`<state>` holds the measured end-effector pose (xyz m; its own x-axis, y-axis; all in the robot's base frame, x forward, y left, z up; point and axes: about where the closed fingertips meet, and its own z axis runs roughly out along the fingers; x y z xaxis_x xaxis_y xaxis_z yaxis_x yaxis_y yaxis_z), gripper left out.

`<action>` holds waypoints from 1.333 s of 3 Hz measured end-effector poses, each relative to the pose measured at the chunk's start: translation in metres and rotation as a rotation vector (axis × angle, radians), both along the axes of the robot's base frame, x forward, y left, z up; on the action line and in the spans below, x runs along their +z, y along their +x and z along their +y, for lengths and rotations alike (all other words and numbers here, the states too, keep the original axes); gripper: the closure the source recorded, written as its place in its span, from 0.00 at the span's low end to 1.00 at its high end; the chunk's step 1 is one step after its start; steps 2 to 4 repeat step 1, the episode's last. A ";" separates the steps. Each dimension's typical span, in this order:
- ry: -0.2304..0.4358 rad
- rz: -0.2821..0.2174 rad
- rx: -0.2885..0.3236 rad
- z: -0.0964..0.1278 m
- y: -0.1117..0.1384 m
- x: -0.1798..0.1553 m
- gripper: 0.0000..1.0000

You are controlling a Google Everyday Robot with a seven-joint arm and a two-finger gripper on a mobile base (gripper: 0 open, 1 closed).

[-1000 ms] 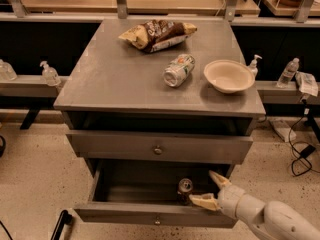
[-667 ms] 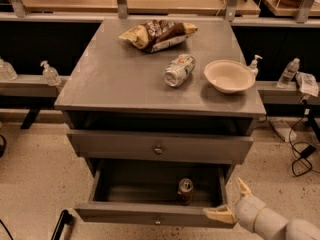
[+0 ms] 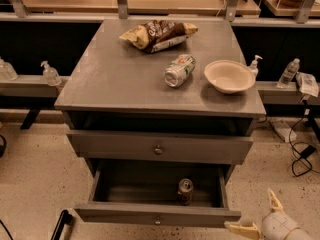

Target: Place orange can into middle drawer

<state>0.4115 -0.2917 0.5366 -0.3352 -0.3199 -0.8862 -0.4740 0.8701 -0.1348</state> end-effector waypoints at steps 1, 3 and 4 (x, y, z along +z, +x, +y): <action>0.000 0.000 0.000 0.000 0.000 0.000 0.00; 0.000 0.000 0.000 0.000 0.000 0.000 0.00; 0.000 0.000 0.000 0.000 0.000 0.000 0.00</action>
Offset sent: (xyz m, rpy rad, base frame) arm 0.0000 0.0000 0.0000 0.0000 0.0000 0.0000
